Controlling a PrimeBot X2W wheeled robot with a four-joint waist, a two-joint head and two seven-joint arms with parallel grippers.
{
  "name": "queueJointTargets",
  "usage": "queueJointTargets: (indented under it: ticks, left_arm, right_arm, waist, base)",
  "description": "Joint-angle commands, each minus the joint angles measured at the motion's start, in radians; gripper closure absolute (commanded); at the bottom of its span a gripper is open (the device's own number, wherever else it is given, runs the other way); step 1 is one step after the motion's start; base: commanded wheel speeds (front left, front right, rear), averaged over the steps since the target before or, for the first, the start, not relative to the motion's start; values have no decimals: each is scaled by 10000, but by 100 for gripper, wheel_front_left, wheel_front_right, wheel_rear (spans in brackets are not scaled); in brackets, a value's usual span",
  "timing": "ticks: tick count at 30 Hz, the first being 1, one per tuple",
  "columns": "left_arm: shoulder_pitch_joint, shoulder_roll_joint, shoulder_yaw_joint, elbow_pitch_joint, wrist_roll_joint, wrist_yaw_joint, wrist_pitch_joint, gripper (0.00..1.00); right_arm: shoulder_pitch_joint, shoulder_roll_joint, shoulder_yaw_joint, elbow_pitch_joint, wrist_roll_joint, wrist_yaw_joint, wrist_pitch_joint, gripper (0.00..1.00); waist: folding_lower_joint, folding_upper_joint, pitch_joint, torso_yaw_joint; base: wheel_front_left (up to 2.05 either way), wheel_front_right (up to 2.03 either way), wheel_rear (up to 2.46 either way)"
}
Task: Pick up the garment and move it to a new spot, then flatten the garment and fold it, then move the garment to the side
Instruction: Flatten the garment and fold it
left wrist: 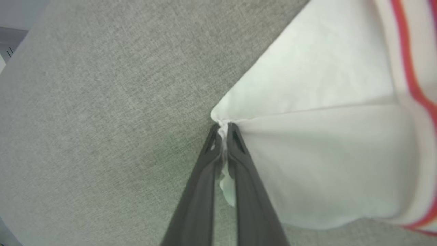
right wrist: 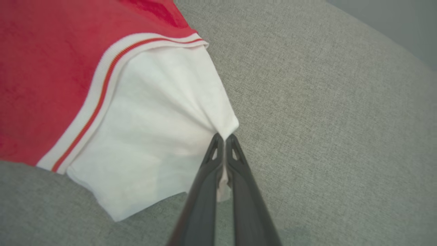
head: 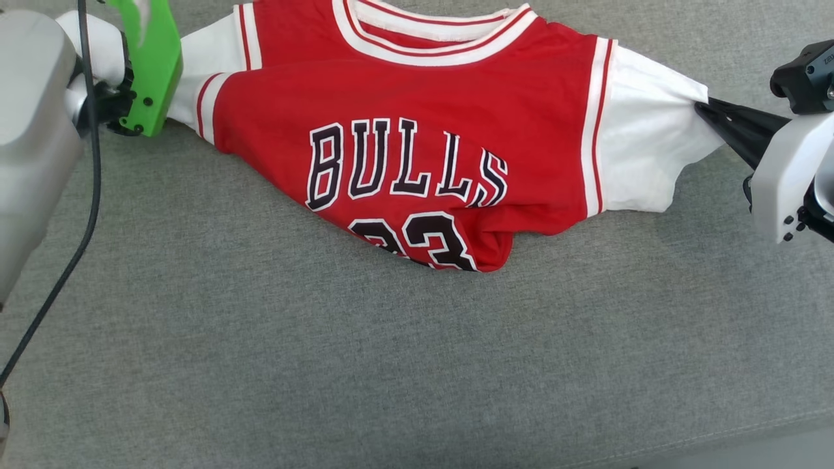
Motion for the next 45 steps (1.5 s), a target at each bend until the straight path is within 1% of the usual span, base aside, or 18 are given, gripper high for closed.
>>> queueJointTargets:
  ticks: [1,7,11,20,23,26,32,37,40,45]
  left_arm:
    - [862,175,-233,277,-48,31,-132,100]
    - [748,257,-156,-192,41,30,-1854,100]
    - [681,394,-136,-654,112,30,-3256,100]
    - [419,844,28,-1799,297,49,-5561,100]
    - [187,919,223,-2181,474,254,-6243,100]
    - [-193,979,408,-2740,766,570,-6865,100]
    - [-1017,1015,869,-3762,1033,1137,-7459,100]
    - [-1618,986,1184,-4347,1155,1473,-7690,100]
    - [-1911,964,1321,-4505,1172,1574,-7724,100]
    - [-2429,876,1431,-4403,1205,1571,-7643,100]
  right_arm:
    - [-195,20,31,56,72,-9,-125,100]
    - [-271,-28,-17,244,111,-9,-567,100]
    - [-290,-25,-116,384,120,-9,-819,100]
    - [-420,-252,-654,462,60,-9,-1219,100]
    - [-616,-313,-948,452,-6,-9,-1327,100]
    - [-970,-370,-1389,403,-148,-9,-1434,100]
    - [-1786,-359,-2146,296,-348,-9,-1348,100]
    - [-2613,-181,-2560,372,-568,-9,-1283,100]
    - [-3047,-23,-2676,445,-684,-9,-1226,100]
    - [-3923,235,-2674,752,-836,-9,-974,100]
  waist:
    - [1,-1,-138,89]
    - [1,-1,-794,430]
    - [1,-1,-1444,689]
    - [1,-1,-2635,1108]
    - [1,-1,-2908,1179]
    - [1,-1,-3193,1245]
    - [1,-1,-3561,1284]
    - [1,-1,-3723,1260]
    - [1,-1,-3744,1240]
    - [1,-1,-3394,1214]
  base:
    - [0,0,0]
    - [0,0,0]
    - [0,0,0]
    - [0,0,0]
    - [0,0,0]
    - [0,0,0]
    - [0,0,0]
    - [0,0,0]
    - [0,0,0]
    - [0,0,0]
